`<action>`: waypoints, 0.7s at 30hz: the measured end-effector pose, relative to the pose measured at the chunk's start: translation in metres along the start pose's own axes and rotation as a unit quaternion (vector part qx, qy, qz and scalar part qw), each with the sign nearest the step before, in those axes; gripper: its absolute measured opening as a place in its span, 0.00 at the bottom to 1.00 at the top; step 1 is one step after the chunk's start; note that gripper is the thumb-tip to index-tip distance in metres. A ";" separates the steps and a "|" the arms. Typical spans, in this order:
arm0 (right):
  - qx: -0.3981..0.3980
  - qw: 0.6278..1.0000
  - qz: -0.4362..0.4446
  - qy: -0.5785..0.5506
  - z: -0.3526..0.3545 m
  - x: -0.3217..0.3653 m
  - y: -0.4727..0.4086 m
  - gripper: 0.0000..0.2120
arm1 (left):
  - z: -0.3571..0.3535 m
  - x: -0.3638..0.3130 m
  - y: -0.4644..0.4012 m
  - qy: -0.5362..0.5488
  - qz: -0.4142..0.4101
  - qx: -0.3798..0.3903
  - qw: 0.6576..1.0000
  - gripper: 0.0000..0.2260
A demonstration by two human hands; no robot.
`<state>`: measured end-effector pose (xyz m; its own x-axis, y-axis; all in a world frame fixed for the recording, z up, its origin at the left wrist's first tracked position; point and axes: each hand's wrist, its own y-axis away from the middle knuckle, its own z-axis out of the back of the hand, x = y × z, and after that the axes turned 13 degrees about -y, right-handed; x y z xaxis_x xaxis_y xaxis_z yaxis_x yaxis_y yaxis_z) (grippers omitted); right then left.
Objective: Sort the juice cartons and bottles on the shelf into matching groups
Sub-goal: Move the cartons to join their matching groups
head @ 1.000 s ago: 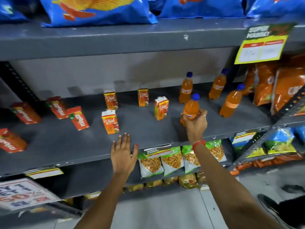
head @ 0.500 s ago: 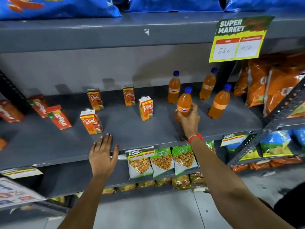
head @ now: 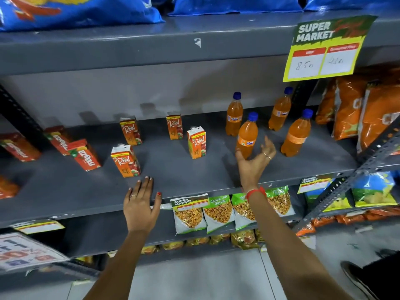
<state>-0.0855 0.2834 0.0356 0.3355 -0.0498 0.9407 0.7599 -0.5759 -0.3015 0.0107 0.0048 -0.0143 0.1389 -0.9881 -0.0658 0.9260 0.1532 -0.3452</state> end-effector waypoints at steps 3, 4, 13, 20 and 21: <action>0.057 0.998 0.023 -0.029 -0.018 0.005 0.031 0.28 | 0.001 0.001 0.000 -0.002 0.001 0.009 1.000 0.25; 0.110 0.993 0.001 -0.030 -0.027 0.006 0.035 0.26 | 0.001 0.000 0.000 -0.003 0.000 0.012 1.000 0.25; 0.402 0.881 -0.248 -0.040 -0.078 0.001 -0.013 0.40 | 0.007 0.006 -0.001 -0.002 -0.017 0.047 0.999 0.29; 0.398 0.893 -0.208 0.013 -0.081 -0.001 -0.011 0.25 | 0.010 0.007 -0.001 -0.006 -0.021 0.063 0.998 0.27; 0.400 0.894 -0.202 0.014 -0.083 0.000 -0.006 0.24 | 0.010 0.007 -0.001 -0.004 -0.021 0.067 0.998 0.29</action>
<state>-0.1361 0.2195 0.0506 -0.0627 0.0035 0.9980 0.9744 0.2167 0.0605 0.0147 -0.0022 -0.0049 0.1013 -0.9938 -0.0459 0.9694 0.1090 -0.2198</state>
